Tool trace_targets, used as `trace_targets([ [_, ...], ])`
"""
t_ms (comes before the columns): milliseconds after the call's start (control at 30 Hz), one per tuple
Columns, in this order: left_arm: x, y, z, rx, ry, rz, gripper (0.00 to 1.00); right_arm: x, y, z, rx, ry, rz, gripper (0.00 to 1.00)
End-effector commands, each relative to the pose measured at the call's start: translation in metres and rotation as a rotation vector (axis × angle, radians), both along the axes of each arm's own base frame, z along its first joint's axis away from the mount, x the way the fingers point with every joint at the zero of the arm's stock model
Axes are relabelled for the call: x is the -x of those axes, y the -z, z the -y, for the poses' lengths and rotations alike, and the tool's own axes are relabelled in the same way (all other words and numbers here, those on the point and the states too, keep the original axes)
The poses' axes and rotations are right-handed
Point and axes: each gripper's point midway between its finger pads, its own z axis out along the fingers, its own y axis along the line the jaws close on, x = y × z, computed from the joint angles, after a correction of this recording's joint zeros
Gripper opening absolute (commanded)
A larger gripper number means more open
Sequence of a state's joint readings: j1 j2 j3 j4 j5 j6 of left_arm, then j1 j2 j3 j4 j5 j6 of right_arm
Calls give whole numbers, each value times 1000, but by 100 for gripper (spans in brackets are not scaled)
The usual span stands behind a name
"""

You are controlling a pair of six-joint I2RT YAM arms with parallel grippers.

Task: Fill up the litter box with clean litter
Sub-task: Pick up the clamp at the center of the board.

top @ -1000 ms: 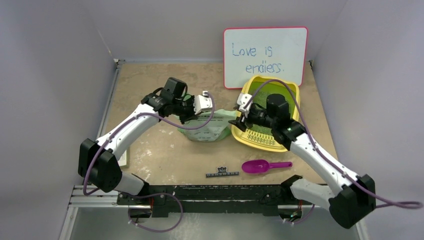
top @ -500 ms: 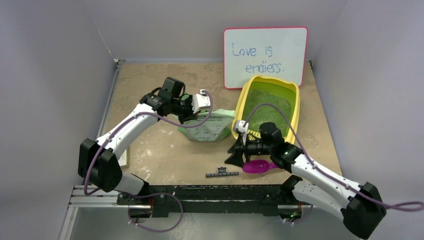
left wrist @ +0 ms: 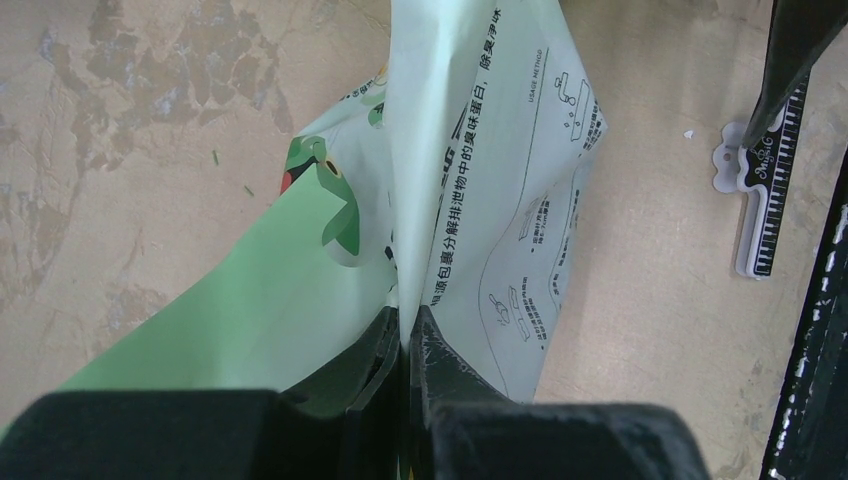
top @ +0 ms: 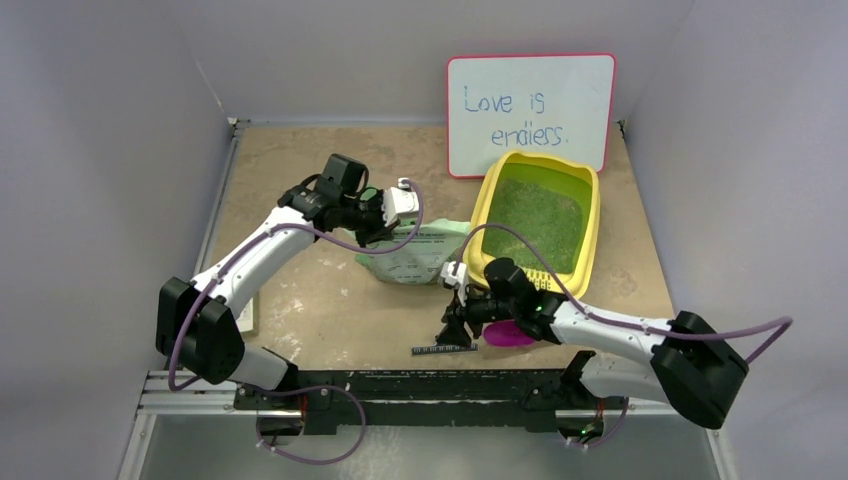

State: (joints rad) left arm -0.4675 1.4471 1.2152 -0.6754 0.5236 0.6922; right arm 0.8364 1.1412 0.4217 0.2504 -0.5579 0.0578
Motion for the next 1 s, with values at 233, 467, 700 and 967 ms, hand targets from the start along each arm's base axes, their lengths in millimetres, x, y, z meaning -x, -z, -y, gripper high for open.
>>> trace_targets([
  [233,-6,-2,-13,-23,-39,21,7,-2,27,-10,71,-71,75,53],
  [467,-5,-1,-14,-25,-40,19,9,2,36,-13,94,-101,52,51],
  [700,-6,0,-14,-27,-43,19,9,5,40,-14,88,-107,44,38],
  [967,-6,1,-15,-30,-48,17,9,11,43,-17,90,-151,28,14],
])
